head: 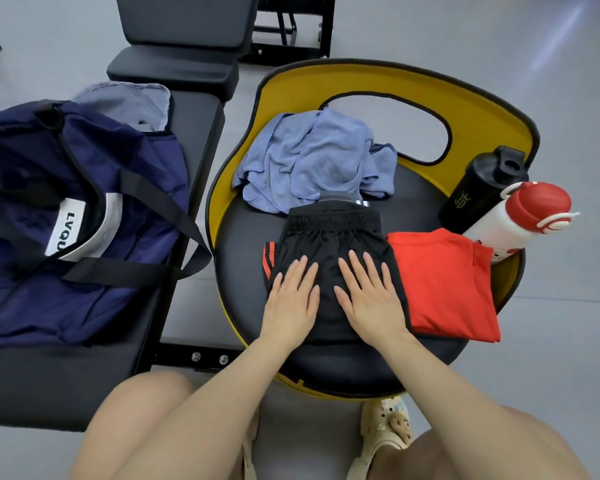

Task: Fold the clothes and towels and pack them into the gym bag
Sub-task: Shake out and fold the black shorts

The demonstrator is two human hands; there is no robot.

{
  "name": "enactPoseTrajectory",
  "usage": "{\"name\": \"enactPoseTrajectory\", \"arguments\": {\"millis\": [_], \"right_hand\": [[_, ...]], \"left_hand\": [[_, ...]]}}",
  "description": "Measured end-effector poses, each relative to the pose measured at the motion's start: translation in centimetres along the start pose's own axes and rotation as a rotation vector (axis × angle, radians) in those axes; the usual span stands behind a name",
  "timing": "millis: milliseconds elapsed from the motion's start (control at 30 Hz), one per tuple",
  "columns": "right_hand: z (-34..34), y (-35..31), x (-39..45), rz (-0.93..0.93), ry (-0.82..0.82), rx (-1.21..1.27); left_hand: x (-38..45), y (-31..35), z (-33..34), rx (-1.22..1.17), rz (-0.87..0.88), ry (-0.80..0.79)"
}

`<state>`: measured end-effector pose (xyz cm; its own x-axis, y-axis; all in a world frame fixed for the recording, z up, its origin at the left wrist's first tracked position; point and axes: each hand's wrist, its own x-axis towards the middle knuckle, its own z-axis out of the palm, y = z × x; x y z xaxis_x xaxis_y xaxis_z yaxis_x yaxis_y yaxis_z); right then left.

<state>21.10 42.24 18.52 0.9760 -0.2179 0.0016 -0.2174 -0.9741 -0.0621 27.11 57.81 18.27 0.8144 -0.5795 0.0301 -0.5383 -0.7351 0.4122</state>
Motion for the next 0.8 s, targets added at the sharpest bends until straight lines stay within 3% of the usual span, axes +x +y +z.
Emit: {"name": "enactPoseTrajectory", "arguments": {"millis": [100, 200, 267, 400, 600, 800], "right_hand": [[-0.6, -0.3, 0.5, -0.02, 0.063, 0.002], [-0.9, -0.8, 1.0, -0.046, 0.096, 0.01], [-0.8, -1.3, 1.4, -0.044, 0.063, 0.038], [-0.3, -1.5, 2.0, -0.024, -0.048, 0.073], [0.2, -1.7, 2.2, 0.018, -0.131, 0.04], [-0.6, -2.5, 2.4, 0.031, -0.122, 0.075]], "left_hand": [[1.0, -0.2, -1.7, -0.285, -0.319, 0.291], [1.7, -0.8, -3.0, -0.471, -0.66, 0.208], [2.2, -1.2, -3.2, -0.562, -0.763, 0.138], [3.1, -2.2, -2.7, -0.77, -0.891, 0.073], [3.4, -3.4, -2.7, -0.774, -0.867, -0.091], [3.4, -3.7, -4.1, -0.802, -0.814, -0.034]]}}
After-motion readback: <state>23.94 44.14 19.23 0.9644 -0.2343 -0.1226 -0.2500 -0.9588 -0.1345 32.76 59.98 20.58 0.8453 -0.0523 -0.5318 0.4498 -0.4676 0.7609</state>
